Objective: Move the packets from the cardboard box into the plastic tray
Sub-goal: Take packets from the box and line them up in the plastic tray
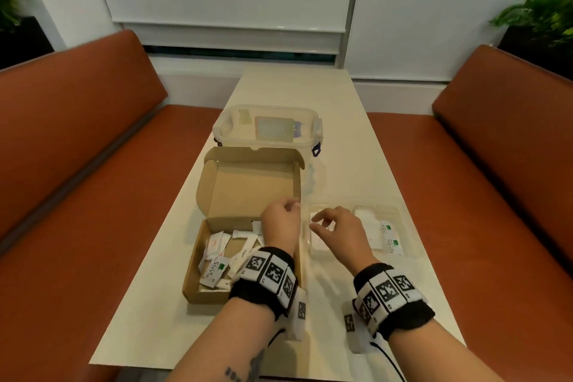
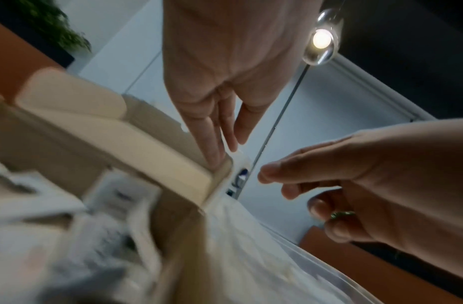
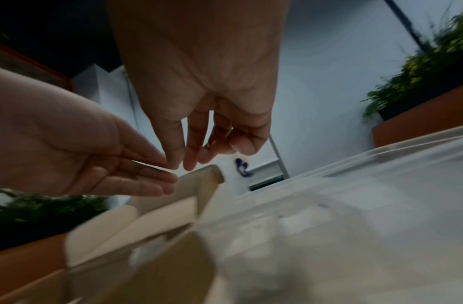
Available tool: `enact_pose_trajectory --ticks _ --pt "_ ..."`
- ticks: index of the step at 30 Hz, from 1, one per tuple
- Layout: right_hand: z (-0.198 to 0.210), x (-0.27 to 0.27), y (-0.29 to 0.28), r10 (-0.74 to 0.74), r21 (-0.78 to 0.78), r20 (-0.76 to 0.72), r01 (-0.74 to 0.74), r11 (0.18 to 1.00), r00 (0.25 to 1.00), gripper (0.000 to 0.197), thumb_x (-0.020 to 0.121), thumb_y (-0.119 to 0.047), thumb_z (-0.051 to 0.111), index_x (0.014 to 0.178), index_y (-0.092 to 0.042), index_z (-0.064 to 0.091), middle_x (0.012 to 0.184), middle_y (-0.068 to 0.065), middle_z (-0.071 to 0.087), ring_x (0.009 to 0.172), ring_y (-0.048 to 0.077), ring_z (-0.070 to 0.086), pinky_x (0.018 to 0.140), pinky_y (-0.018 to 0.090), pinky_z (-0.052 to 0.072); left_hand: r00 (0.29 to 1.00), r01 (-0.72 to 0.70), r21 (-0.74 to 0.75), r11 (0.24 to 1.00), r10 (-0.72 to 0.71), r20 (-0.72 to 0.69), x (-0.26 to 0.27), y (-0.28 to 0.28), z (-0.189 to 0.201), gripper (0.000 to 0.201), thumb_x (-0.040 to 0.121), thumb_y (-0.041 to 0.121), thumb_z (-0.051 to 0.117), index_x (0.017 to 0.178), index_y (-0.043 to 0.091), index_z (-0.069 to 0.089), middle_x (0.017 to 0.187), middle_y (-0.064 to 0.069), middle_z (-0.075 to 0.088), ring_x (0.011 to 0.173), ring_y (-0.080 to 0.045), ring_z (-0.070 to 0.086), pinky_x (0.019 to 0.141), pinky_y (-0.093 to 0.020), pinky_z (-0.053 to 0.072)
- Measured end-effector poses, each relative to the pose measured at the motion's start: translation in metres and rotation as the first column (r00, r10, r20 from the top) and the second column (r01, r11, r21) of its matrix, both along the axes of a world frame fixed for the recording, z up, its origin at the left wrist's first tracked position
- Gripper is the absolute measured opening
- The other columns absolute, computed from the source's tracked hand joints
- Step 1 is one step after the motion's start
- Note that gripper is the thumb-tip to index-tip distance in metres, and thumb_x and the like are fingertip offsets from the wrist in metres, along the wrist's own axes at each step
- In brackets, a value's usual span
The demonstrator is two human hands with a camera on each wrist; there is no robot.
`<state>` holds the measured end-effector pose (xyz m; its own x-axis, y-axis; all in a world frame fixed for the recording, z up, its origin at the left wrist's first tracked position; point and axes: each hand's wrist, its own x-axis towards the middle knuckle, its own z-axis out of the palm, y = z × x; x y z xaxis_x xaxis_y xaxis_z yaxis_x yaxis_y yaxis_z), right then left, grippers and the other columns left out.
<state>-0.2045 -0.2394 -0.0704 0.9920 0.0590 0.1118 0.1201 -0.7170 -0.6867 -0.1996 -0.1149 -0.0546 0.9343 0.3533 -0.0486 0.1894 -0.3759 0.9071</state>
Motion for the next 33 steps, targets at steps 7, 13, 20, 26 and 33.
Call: enact_pose_trajectory --ticks 7,13,20,26,33 --pt "0.004 -0.025 0.082 0.148 0.021 -0.110 -0.147 0.989 0.983 0.018 0.084 -0.026 0.068 0.101 -0.018 0.067 0.089 -0.003 0.060 0.082 0.010 0.055 0.070 0.019 0.042 0.966 -0.164 0.207 0.965 0.199 -0.163 -0.021 0.103 -0.009 0.039 0.091 0.002 0.046 0.127 0.015 0.056 0.126 -0.009 0.060 0.112 -0.029 0.057 0.085 -0.033 0.046" --pt "-0.012 -0.032 0.124 0.179 -0.212 -0.277 -0.242 0.947 0.944 0.031 0.083 -0.022 0.068 0.113 -0.013 0.061 0.115 0.006 0.061 0.106 0.020 0.056 0.083 0.025 0.042 0.960 -0.085 0.228 0.970 0.141 -0.243 -0.034 0.153 -0.037 0.043 0.093 0.009 0.052 0.135 0.005 0.048 0.134 -0.017 0.053 0.123 -0.033 0.050 0.098 -0.039 0.042" --pt "-0.022 -0.024 0.117 0.096 -0.459 -0.405 -0.293 0.839 0.909 0.036 0.089 -0.015 0.057 0.125 -0.011 0.052 0.129 0.013 0.049 0.115 0.024 0.052 0.094 0.030 0.042 0.978 -0.018 0.300 0.954 0.079 -0.193 -0.038 0.157 -0.049 0.030 0.087 -0.007 0.038 0.098 -0.005 0.065 0.095 -0.024 0.066 0.088 -0.039 0.060 0.071 -0.043 0.048" --pt "-0.027 -0.023 0.124 -0.016 -0.525 -0.489 -0.280 0.803 0.872 0.097 0.066 -0.060 0.074 0.140 -0.012 0.032 0.142 0.015 0.036 0.128 0.030 0.042 0.104 0.039 0.040 0.966 -0.034 0.286 0.958 0.104 -0.236 -0.035 0.156 -0.050 0.034 0.085 -0.009 0.038 0.106 -0.001 0.065 0.104 -0.022 0.066 0.096 -0.038 0.061 0.077 -0.040 0.050" --pt "-0.030 -0.030 0.132 -0.123 -0.529 -0.543 -0.225 0.818 0.831 0.090 0.078 -0.040 0.071 0.145 -0.014 0.018 0.148 0.017 0.022 0.129 0.038 0.039 0.104 0.042 0.041 0.960 -0.045 0.290 0.956 0.122 -0.251 -0.035 0.153 -0.049 0.031 0.086 -0.008 0.039 0.104 -0.004 0.064 0.103 -0.023 0.065 0.097 -0.039 0.061 0.080 -0.042 0.050"
